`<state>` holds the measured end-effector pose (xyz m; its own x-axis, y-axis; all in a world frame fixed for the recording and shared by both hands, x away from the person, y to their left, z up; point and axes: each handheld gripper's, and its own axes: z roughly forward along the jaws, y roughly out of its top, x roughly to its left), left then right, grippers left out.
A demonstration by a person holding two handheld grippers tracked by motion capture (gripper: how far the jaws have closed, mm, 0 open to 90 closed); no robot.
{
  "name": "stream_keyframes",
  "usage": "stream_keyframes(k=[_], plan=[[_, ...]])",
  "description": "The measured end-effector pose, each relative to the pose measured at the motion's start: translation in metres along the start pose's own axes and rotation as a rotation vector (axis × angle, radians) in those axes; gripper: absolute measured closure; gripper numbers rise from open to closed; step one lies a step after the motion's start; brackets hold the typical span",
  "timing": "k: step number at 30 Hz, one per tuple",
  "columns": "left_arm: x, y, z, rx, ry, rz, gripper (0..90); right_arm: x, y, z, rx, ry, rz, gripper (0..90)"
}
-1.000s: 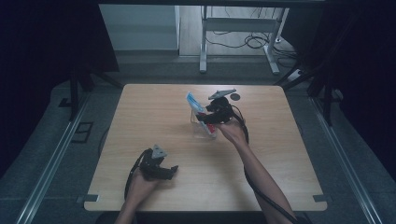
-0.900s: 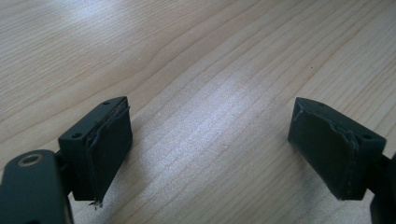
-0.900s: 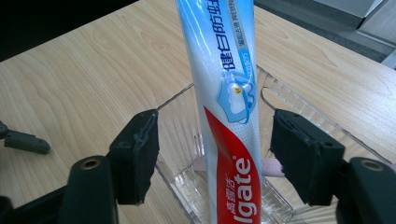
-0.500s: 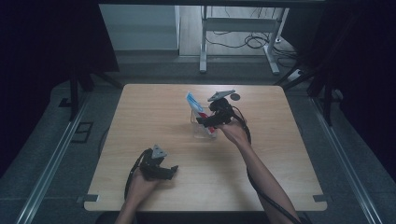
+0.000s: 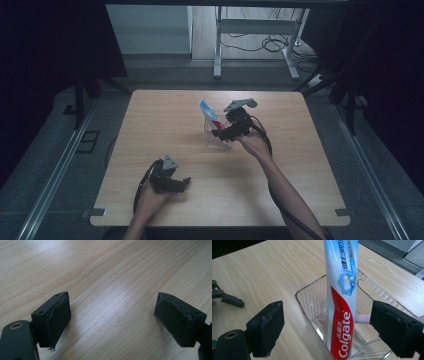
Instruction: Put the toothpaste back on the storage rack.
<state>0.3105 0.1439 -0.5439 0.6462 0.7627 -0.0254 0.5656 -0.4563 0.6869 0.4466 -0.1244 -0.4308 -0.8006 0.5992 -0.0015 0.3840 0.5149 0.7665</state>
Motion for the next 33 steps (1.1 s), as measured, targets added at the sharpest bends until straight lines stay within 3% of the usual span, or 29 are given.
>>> stream_keyframes(k=[11, 33], plan=[[0.000, 0.000, 0.000, 0.000, 0.000, 0.002, 13.8, 0.005, -0.004, -0.012, 0.009, 0.021, 0.005, 6.5], [0.000, 0.000, 0.000, 0.001, 0.001, 0.003, 13.8, 0.011, -0.024, -0.037, 0.005, 0.004, 0.004, 5.5]])
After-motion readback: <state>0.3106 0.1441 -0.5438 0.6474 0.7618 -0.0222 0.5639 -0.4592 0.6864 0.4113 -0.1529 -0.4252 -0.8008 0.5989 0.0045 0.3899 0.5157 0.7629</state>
